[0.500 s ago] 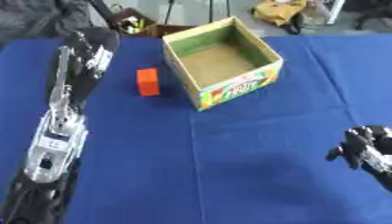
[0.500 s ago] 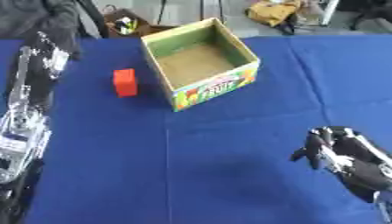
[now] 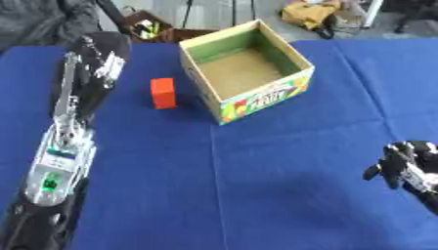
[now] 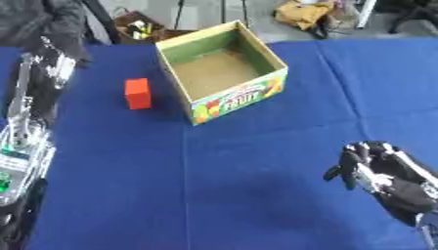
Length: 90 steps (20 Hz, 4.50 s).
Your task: Pick up objects on the table and place them in the box.
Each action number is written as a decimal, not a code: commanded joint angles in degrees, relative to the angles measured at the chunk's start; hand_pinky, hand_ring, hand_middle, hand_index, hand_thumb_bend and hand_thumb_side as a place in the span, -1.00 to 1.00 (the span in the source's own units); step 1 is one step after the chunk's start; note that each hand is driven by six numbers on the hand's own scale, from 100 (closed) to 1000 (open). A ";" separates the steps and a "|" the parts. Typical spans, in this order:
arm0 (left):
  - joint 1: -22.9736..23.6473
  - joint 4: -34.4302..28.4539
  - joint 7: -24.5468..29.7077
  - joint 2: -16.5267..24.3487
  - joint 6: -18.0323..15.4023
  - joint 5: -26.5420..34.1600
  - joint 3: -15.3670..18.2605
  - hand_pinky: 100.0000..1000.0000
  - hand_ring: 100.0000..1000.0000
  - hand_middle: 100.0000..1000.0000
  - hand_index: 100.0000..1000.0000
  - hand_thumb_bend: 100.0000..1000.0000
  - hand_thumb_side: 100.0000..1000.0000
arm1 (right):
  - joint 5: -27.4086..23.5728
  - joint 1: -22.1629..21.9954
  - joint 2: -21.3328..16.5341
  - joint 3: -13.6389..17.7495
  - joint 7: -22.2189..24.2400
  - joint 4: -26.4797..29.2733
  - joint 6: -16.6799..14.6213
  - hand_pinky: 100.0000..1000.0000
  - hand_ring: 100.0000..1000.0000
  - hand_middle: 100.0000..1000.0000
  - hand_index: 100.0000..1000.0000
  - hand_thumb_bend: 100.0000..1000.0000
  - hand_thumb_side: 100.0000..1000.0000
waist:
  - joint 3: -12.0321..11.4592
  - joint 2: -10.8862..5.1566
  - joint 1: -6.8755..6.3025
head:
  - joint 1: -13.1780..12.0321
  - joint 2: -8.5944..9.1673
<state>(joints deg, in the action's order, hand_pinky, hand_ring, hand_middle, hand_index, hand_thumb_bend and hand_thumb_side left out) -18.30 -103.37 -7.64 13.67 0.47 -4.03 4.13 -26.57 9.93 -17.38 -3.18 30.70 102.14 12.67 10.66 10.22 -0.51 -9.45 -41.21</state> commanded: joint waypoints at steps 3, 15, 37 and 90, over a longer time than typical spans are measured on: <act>-1.68 -0.32 1.07 3.05 0.73 -1.65 -0.57 0.12 0.06 -0.09 0.30 0.25 0.07 | 0.35 0.55 -1.21 0.29 -0.04 1.07 0.06 0.05 -0.50 -0.52 -0.43 -1.00 -1.00 | 0.08 -0.83 0.07 | 0.32 0.80; -14.73 13.04 11.54 18.51 10.28 -12.29 -7.02 0.23 0.11 0.04 0.42 0.53 -0.10 | 0.40 0.72 -0.96 0.15 0.05 1.02 0.24 0.06 -0.50 -0.51 -0.43 -1.00 -1.00 | 1.37 -0.47 -0.13 | 0.67 1.45; -25.68 40.80 23.29 15.24 10.61 -34.48 -12.25 0.29 0.14 0.10 0.46 0.61 -0.04 | -0.55 0.71 -0.88 -0.17 -0.33 0.96 -0.24 0.07 -0.47 -0.46 -0.40 -1.00 -0.61 | 2.33 -0.61 0.02 | 1.32 1.57; -34.59 44.63 11.44 -1.00 8.42 -58.07 -9.14 -0.59 -0.71 -0.74 -0.31 -0.57 -0.68 | -0.38 1.37 -0.24 -1.45 0.90 0.68 0.33 0.08 -0.48 -0.48 -0.40 -1.00 -0.58 | 5.11 -0.29 0.66 | -0.38 1.99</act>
<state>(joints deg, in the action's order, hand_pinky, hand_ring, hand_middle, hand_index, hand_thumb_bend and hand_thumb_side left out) -51.19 -59.57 3.98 12.87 9.27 -60.96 -5.05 -26.80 10.63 -17.27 -4.65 31.30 102.14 13.08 15.79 10.66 0.07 -9.58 -39.68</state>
